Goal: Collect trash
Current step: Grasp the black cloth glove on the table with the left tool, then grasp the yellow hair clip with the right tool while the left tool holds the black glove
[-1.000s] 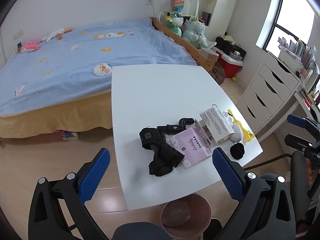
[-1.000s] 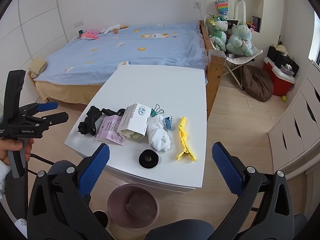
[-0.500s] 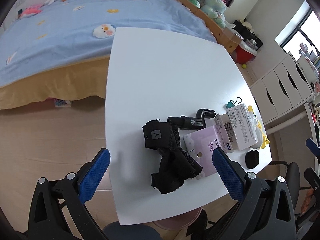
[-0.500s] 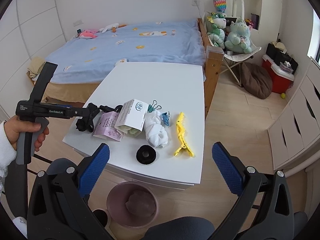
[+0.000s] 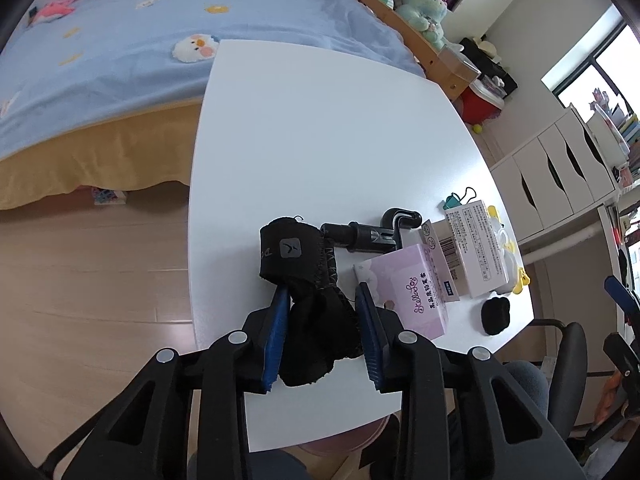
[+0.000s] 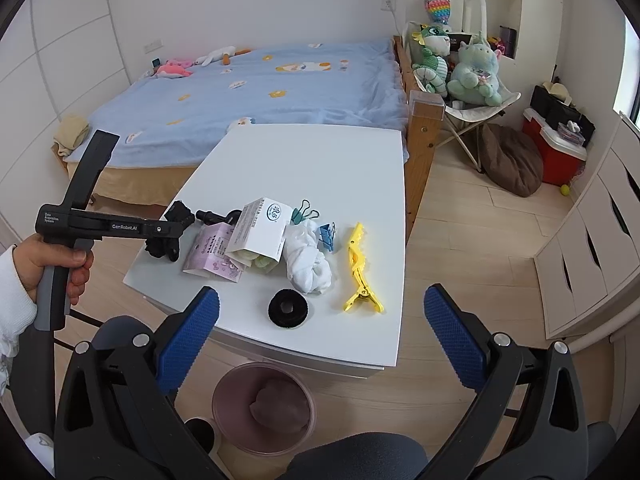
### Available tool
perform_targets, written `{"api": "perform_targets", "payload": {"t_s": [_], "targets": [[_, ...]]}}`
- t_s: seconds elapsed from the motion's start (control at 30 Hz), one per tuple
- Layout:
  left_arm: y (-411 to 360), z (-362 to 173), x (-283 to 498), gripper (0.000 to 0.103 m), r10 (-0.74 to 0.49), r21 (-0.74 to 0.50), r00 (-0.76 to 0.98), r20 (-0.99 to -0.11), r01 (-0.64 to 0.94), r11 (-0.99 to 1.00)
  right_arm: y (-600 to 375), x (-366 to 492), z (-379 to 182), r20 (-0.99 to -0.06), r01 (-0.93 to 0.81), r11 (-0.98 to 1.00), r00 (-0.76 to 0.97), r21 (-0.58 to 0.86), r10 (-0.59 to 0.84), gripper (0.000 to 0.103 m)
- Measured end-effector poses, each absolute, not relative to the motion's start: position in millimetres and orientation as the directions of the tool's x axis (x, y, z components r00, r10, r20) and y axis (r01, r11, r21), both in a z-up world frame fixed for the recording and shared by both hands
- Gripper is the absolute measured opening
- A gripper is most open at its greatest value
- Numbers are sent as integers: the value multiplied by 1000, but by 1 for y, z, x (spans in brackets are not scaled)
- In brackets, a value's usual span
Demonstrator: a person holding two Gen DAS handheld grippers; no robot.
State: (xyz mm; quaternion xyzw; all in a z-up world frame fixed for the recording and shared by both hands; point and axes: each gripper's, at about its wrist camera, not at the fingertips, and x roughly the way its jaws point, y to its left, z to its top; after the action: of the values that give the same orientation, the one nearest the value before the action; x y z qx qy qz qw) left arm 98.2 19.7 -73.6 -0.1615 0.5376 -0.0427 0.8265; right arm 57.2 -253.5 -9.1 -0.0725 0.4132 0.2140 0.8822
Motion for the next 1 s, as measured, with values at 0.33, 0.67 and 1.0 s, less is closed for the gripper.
{"api": "perform_targets", "payload": {"t_s": [0.33, 0.67, 1.0], "targets": [[13, -48, 77, 30, -175, -228, 543, -821, -30, 973, -250, 65, -10, -769, -446, 895, 561, 32, 307, 100], [-4, -22, 59, 30, -140, -143, 628, -765, 46, 989, -245, 108, -20, -819, -478, 878, 516, -30, 253, 100], [-16, -11, 47, 30, -167, -139, 651, -741, 95, 986, -235, 160, -48, -893, -494, 864, 428, -102, 139, 100]]}}
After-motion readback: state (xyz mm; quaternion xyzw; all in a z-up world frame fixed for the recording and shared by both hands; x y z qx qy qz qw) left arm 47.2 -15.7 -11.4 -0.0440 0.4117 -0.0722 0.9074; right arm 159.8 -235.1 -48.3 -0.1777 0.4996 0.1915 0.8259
